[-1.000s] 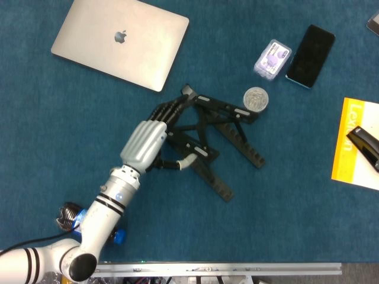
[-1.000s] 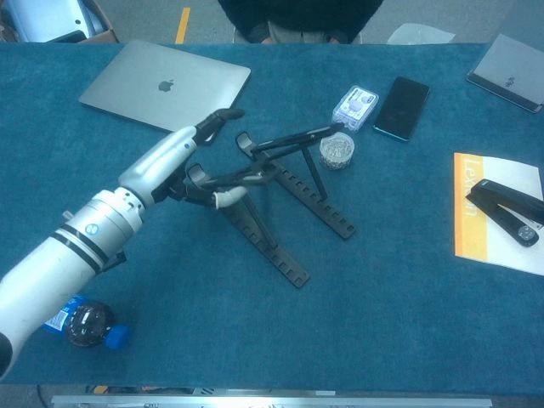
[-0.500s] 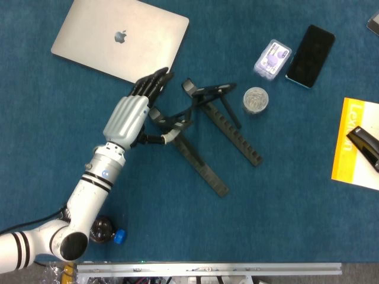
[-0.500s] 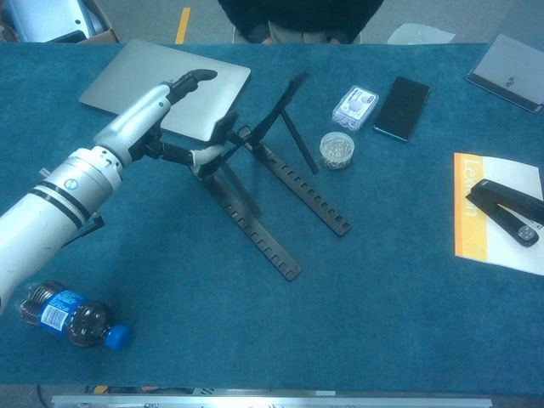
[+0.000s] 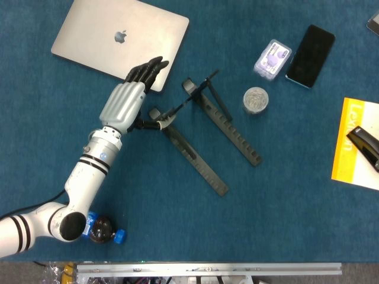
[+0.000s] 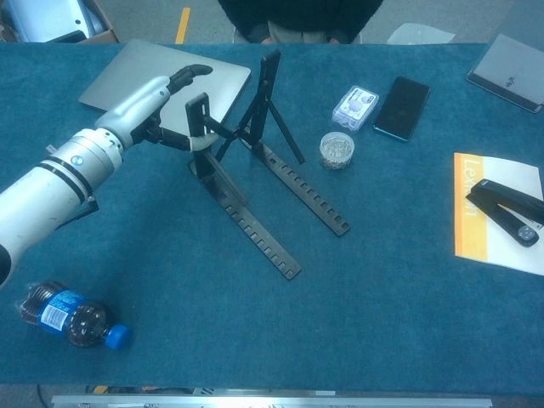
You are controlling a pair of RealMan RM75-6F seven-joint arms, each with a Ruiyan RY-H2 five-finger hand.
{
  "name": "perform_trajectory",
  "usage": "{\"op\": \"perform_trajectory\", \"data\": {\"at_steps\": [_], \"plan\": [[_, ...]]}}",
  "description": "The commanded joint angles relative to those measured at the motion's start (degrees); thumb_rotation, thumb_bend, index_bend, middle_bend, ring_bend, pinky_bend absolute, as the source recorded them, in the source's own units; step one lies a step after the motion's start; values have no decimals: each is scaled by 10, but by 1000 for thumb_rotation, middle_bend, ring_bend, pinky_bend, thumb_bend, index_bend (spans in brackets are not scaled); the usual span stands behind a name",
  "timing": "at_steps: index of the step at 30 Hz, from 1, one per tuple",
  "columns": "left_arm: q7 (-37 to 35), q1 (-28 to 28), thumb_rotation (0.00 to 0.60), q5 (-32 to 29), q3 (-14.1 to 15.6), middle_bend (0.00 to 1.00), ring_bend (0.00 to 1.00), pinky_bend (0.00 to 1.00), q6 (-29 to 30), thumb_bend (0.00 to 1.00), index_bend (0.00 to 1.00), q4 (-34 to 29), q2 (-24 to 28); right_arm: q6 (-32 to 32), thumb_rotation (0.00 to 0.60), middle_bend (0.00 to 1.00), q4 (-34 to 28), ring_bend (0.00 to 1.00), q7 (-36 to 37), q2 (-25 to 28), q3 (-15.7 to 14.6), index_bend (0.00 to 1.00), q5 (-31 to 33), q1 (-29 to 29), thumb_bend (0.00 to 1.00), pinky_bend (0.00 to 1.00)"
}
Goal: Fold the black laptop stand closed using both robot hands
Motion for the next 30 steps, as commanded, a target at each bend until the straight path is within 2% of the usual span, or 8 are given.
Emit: {"op": "perform_trajectory", "data": {"at_steps": [1,10,18,30], "plan": [[-8,-8,489,4,2,0,0,5,-7,256,0,14,-2,1,600,253,-2,92,-2,1,0,127,0,-1,57,157],[-29,-23,486,30,13,0,0,5,-11,255,0,66,-17,4,600,253,-11,92,-9,5,-1,127,0,-3,57,157],[-40,-28,495,63,35,0,0,5,-6,255,0,108,-25,4,600,253,-14,92,-11,5,-3,127,0,-5,57,157],[-44,-30,600,96,57,0,0,5,6,255,0,125,-19,1,600,253,-12,91,-10,2,-8,127,-3,-6,58,157]]}}
